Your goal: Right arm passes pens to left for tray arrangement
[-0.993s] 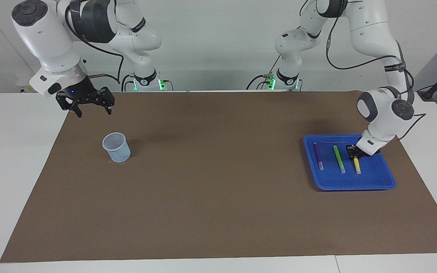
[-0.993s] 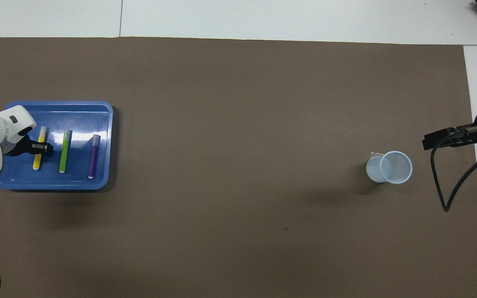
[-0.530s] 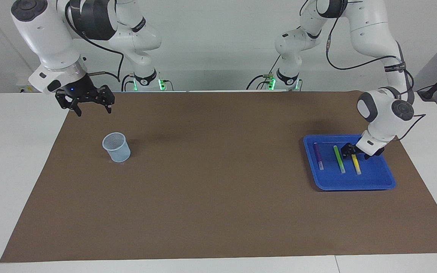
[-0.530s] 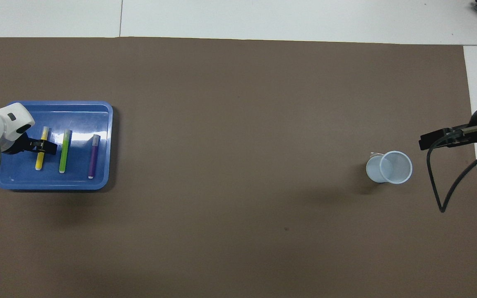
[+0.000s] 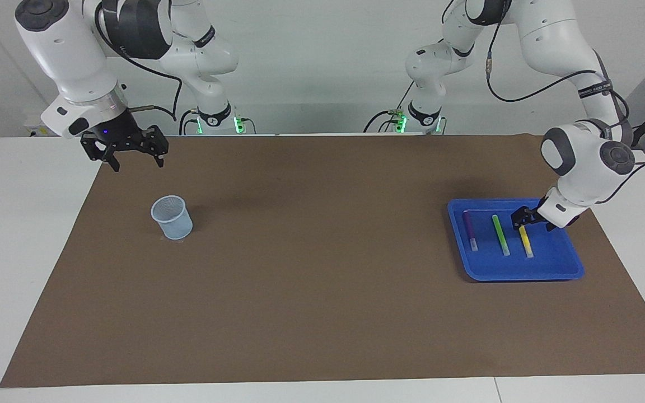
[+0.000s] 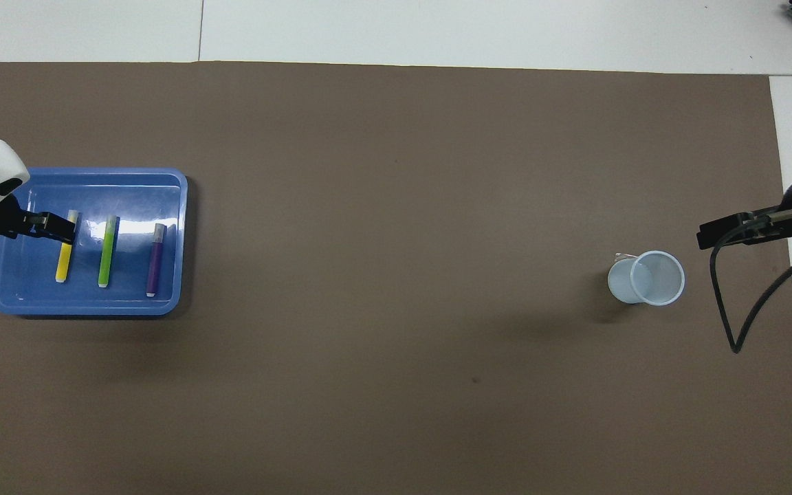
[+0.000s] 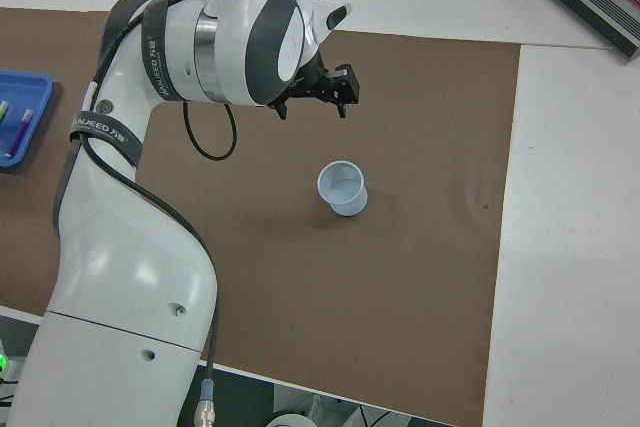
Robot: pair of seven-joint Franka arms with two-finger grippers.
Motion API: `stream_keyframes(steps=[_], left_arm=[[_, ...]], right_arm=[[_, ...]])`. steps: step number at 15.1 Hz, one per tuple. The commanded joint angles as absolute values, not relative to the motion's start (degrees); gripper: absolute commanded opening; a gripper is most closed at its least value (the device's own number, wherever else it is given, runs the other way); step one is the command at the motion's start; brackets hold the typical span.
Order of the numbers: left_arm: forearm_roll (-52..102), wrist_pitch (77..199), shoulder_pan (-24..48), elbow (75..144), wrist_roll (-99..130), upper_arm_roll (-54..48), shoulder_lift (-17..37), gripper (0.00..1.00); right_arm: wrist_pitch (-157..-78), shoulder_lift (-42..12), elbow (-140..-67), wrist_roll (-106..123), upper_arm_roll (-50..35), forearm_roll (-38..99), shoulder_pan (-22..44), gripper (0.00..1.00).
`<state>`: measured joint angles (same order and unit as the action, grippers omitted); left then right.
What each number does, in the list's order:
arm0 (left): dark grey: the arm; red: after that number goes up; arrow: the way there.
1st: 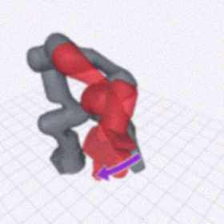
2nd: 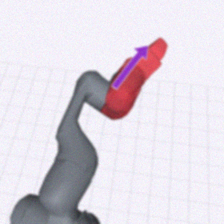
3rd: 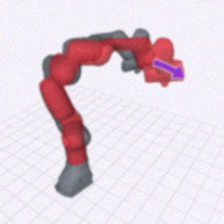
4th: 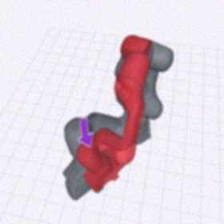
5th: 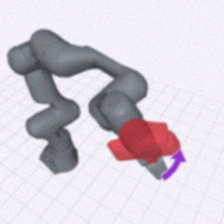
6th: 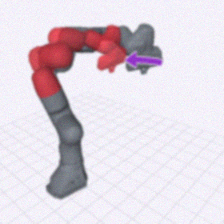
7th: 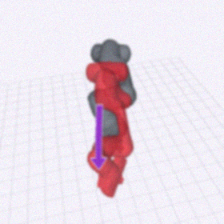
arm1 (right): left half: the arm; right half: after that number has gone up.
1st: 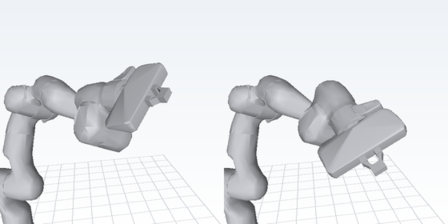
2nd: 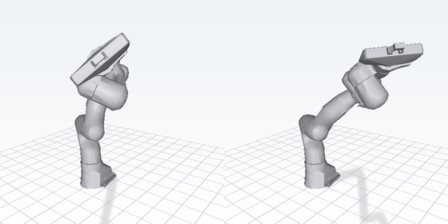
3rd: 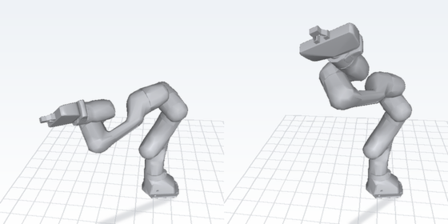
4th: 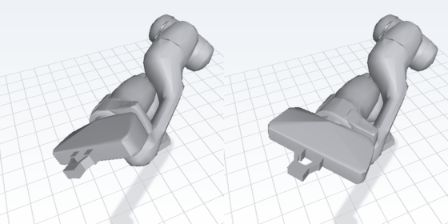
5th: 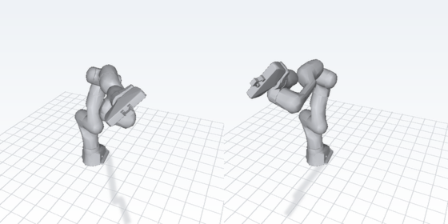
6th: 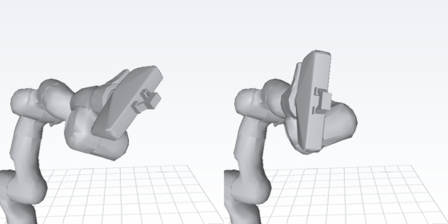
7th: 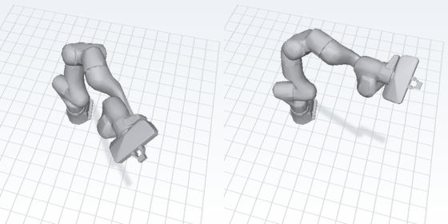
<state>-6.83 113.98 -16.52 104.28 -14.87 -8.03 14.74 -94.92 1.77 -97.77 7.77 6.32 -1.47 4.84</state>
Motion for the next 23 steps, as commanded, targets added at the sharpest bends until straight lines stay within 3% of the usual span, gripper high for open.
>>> stream_keyframes(steps=[1, 4, 9, 18, 20, 23], left_arm=[[-5.7, 109.7, -15.3, 104.7, -14.8, -8.3, 9.9, 1.00], [-4.7, 106.7, -15.3, 104.4, -10.0, -10.7, 6.1, 1.00], [-3.7, 98.1, -15.3, 98.9, -2.5, -16.6, 4.8, 1.00], [0.8, 90.6, -15.9, 96.1, -2.5, -16.6, -0.9, 1.00], [0.8, 87.7, -14.8, 93.7, -2.5, -15.1, -0.9, 1.00], [0.8, 85.3, -4.0, 92.3, -2.5, -3.4, -1.6, 1.00]], right_arm=[[-95.3, 2.6, -98.2, 8.3, 5.9, -1.7, 3.2, 1.00], [-95.3, 2.9, -98.3, 8.3, 6.2, -1.7, 3.1, 1.00], [-95.2, 2.9, -98.3, 8.3, 6.2, -1.7, 3.5, 1.00], [-95.2, 2.9, -98.3, 8.3, 6.2, -1.7, 3.5, 1.00], [-95.2, 2.9, -98.3, 8.3, 6.2, -1.7, 3.5, 1.00], [-95.2, 2.9, -98.3, 8.3, 6.2, -1.7, 3.5, 1.00]])
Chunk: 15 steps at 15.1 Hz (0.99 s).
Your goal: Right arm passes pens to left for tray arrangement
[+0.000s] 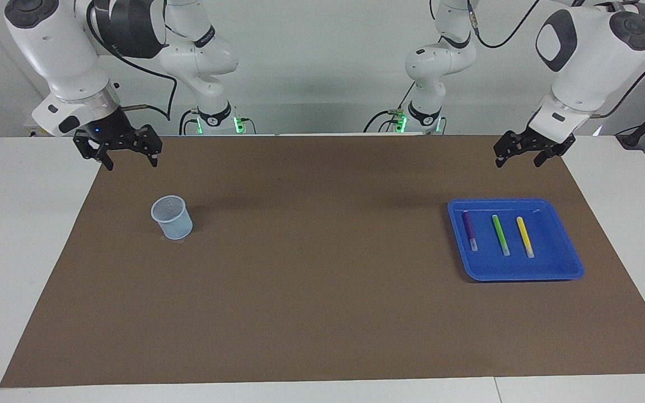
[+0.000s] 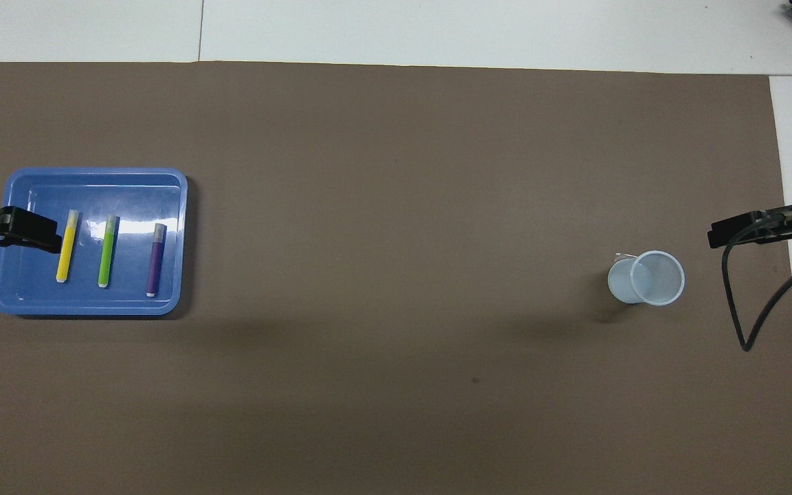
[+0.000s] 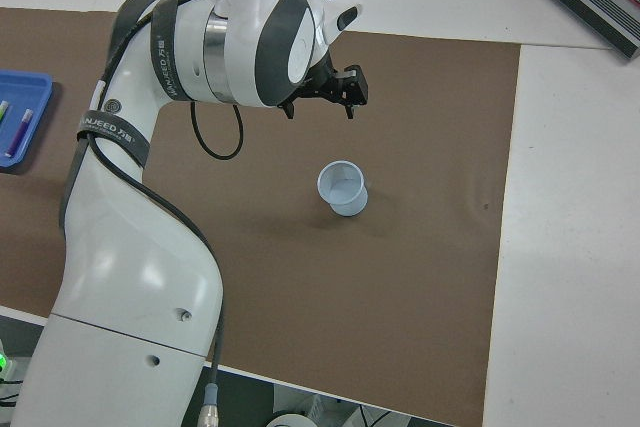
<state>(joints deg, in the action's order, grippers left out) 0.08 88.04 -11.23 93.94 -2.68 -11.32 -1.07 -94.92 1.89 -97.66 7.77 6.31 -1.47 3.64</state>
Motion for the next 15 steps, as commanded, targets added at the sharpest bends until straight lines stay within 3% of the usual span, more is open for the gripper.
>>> stream_keyframes(steps=[1, 10, 15], left_arm=[[0.8, 84.9, -0.2, 92.2, -2.5, 0.4, -2.3, 1.00], [0.7, 85.8, 2.5, 93.2, -2.9, 2.4, -5.4, 1.00], [0.2, 88.6, 2.5, 98.2, -3.3, 2.5, -7.7, 1.00]], right_arm=[[-95.2, 2.9, -98.3, 8.3, 6.2, -1.7, 3.5, 1.00], [-95.2, 2.9, -98.3, 8.3, 6.2, -1.7, 3.5, 1.00], [-95.2, 2.9, -98.3, 8.3, 6.2, -1.7, 3.5, 1.00]])
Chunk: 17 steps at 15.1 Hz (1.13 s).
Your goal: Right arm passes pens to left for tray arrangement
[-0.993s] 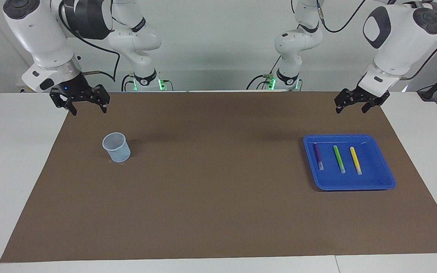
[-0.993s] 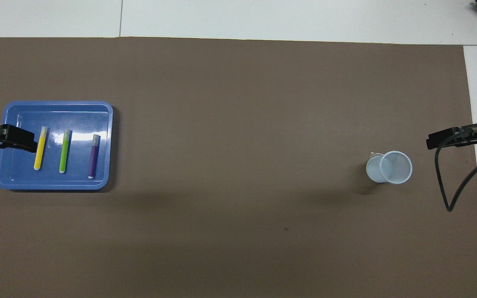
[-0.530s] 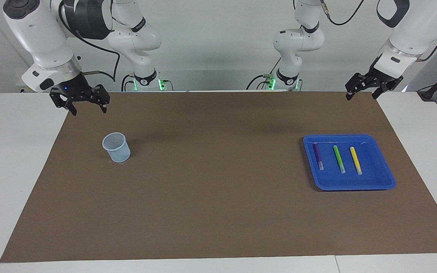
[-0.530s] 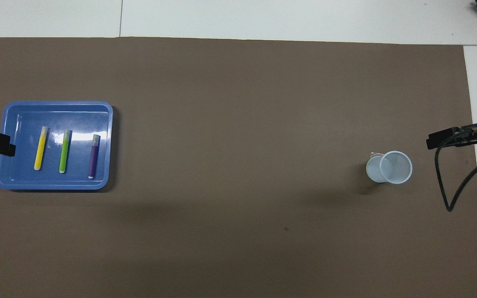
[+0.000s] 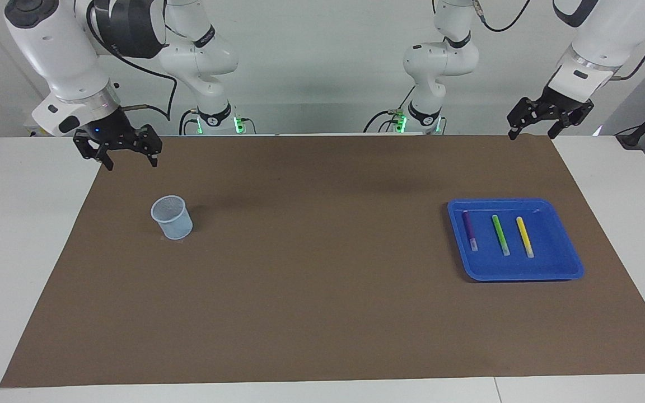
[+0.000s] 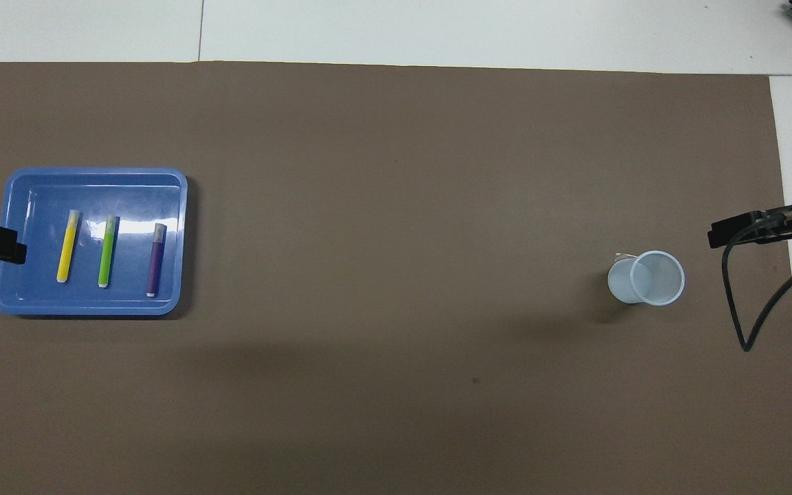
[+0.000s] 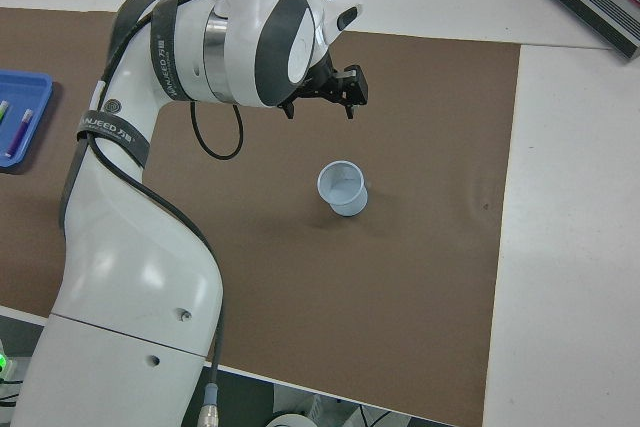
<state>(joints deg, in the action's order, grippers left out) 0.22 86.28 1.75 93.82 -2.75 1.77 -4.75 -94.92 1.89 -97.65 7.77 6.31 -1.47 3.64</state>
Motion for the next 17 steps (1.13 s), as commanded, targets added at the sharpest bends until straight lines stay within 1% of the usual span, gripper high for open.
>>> stream_keyframes(steps=[1, 8, 17], left_arm=[[0.1, 88.4, 2.5, 98.1, -3.3, 2.5, -7.7, 1.00], [0.2, 84.5, 2.0, 97.1, -2.9, 2.4, -7.6, 1.00], [0.4, 84.5, 2.4, 96.7, -3.0, 2.3, -7.6, 1.00]], right_arm=[[-95.2, 2.9, -98.3, 8.3, 6.2, -1.7, 3.5, 1.00], [-95.3, 2.9, -98.3, 8.3, 6.2, -1.7, 3.5, 1.00], [-95.3, 2.9, -98.3, 8.3, 6.2, -1.7, 3.5, 1.00]])
